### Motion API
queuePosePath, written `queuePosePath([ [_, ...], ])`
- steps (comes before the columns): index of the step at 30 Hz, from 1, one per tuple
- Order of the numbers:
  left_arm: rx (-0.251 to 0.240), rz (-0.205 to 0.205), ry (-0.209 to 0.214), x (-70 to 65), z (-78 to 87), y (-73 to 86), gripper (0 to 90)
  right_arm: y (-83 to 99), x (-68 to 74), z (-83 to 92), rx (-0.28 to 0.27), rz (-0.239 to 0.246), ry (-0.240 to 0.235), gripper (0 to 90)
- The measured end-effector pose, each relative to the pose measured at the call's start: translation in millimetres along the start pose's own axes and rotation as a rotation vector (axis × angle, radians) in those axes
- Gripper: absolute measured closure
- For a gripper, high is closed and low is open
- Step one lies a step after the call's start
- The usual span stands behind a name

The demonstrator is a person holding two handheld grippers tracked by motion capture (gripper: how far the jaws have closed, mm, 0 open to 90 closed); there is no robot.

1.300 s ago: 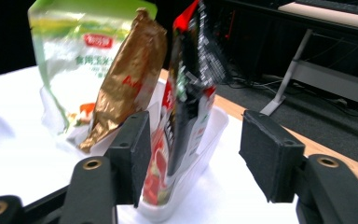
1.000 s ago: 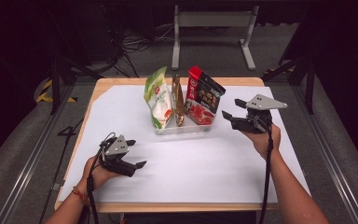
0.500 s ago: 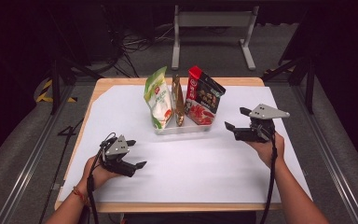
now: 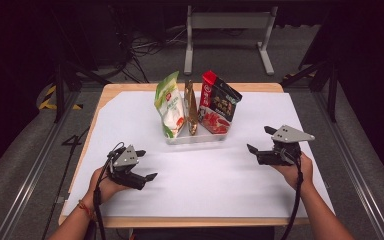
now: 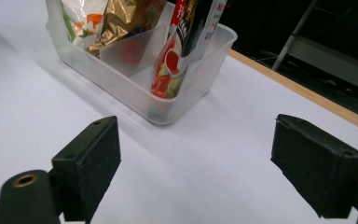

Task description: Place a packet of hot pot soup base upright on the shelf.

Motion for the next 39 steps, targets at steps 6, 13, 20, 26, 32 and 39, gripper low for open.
queuePosePath([
  [6, 0.002, -0.001, 0.001, -0.6, -0.7, -0.4, 13.6, 12.2, -2.1, 5.4, 0.011, -0.009, -0.005, 15.9],
  [13, 0.001, 0.001, 0.000, -0.7, -0.5, -0.1, 13.6, 24.2, -1.6, 11.4, 0.012, 0.006, 0.000, 15.6],
  [20, 0.006, -0.003, 0.001, -1.1, -0.8, -0.2, 13.5, 35.4, -1.3, 16.0, 0.030, 0.014, -0.003, 14.2],
  [26, 0.007, -0.005, 0.001, -1.3, -1.0, -0.3, 13.4, 44.5, -2.6, 18.8, 0.037, 0.023, 0.005, 14.2],
  [32, 0.011, -0.009, -0.001, -2.2, -1.8, 0.0, 13.5, 51.8, -4.8, 22.4, 0.036, 0.007, 0.010, 14.1],
  [39, 0.016, -0.013, -0.001, -3.3, -2.6, -0.4, 13.4, 61.3, -10.4, 31.0, 0.025, -0.041, 0.016, 13.4],
])
Point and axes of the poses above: each handheld gripper's, and its own axes: z roughly backward along the jaws, y roughly out of its underside, x roughly to its left, the point moved 4 cm from there along -z, roughly forward along the jaws, and after that the axes turned 11 degrees about -z, right-handed, at the moved point
